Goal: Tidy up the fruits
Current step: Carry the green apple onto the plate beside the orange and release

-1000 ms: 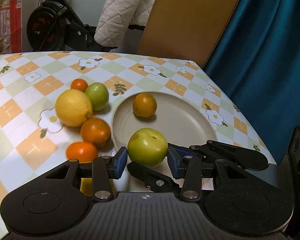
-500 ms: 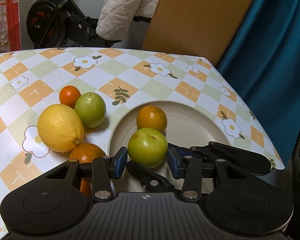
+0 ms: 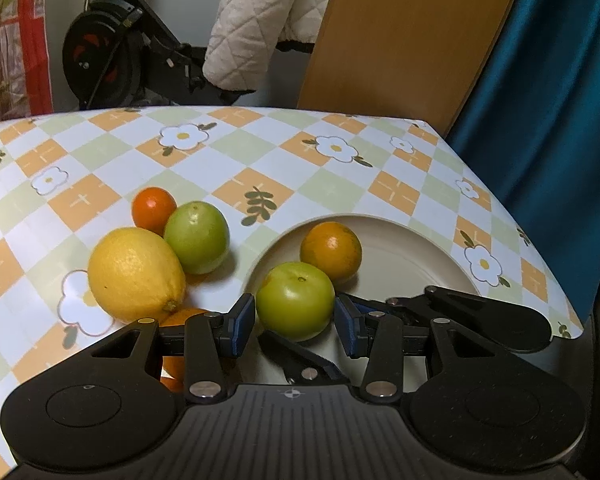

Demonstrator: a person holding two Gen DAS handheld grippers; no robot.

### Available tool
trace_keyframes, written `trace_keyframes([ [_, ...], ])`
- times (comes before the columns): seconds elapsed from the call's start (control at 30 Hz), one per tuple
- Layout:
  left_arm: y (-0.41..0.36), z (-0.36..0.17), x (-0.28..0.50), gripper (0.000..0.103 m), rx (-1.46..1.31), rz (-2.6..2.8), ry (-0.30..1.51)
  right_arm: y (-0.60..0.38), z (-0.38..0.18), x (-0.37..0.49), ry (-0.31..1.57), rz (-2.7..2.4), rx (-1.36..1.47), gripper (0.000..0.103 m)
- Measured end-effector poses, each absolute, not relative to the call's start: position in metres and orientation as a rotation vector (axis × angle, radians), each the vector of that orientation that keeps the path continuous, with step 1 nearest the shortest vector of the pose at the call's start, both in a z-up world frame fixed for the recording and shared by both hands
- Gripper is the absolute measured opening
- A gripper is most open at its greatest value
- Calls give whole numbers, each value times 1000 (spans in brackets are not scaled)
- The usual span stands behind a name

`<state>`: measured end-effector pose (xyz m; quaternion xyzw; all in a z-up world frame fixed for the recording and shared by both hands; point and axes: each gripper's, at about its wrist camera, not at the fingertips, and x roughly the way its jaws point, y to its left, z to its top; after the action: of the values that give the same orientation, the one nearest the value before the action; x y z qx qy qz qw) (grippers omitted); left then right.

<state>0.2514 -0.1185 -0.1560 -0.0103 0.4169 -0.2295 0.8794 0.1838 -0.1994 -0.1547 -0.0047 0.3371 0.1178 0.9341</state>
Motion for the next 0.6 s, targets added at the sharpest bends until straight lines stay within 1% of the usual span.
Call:
trace_keyframes([
  [0.23, -113, -140, 243, 46, -16, -475, 830, -204, -145, 178, 681, 227, 9, 46],
  [0.6, -100, -120, 205, 46, -13, -486, 779, -207, -131, 144, 649, 213, 49, 46],
])
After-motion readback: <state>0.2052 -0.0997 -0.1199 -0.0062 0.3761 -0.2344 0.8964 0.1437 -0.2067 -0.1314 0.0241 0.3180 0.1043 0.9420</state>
